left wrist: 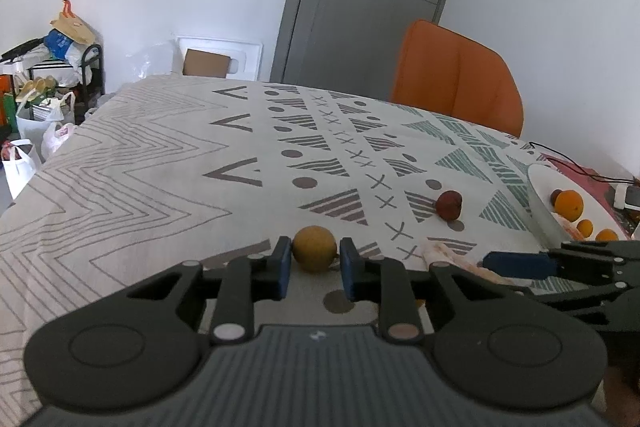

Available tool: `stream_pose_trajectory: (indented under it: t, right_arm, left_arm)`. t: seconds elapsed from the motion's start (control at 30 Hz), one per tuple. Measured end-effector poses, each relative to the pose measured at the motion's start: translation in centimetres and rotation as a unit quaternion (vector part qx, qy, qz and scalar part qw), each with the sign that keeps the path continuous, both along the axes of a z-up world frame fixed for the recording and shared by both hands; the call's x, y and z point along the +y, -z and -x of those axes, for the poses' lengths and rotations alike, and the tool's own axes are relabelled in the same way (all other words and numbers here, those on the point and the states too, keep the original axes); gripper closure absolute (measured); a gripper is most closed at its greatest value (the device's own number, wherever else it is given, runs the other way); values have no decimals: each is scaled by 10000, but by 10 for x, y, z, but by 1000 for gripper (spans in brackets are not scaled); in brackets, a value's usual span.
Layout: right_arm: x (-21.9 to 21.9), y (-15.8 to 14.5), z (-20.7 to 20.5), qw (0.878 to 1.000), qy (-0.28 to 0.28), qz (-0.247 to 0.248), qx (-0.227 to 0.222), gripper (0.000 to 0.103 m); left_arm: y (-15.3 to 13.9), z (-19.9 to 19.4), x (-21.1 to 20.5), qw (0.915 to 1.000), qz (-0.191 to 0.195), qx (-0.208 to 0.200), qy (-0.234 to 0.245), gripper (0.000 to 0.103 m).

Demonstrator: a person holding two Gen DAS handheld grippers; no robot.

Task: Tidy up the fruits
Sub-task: 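Lift the kiwi with the left gripper while the right lifts the pomelo segment, then carry the kiwi and pomelo segment over the white plate with both grippers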

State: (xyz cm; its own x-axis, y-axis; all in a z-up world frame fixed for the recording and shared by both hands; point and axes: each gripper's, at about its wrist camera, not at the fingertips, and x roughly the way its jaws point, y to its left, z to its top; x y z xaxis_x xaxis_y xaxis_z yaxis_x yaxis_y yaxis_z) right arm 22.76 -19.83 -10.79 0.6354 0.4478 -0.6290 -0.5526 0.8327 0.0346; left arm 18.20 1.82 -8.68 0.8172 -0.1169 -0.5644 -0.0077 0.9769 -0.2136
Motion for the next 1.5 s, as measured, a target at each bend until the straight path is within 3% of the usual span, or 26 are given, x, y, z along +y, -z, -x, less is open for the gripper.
stream_pose_trajectory:
  t: [0.17,0.83,1.5]
  right_arm:
    - [-9,-2,11,9999,-24,-133,59,63]
    - [-53,-37,38,9958,353,-712,-459,64]
    - [-128,-46,36,9875,1093,-849,-760,64]
  left_arm:
    - [-7,6,-5,10000,-42,-36,14,79]
    - [-42,28,-46,9982,-250,-428,334,79]
    - [-48,8,-115,9937,-453,-465,911,79]
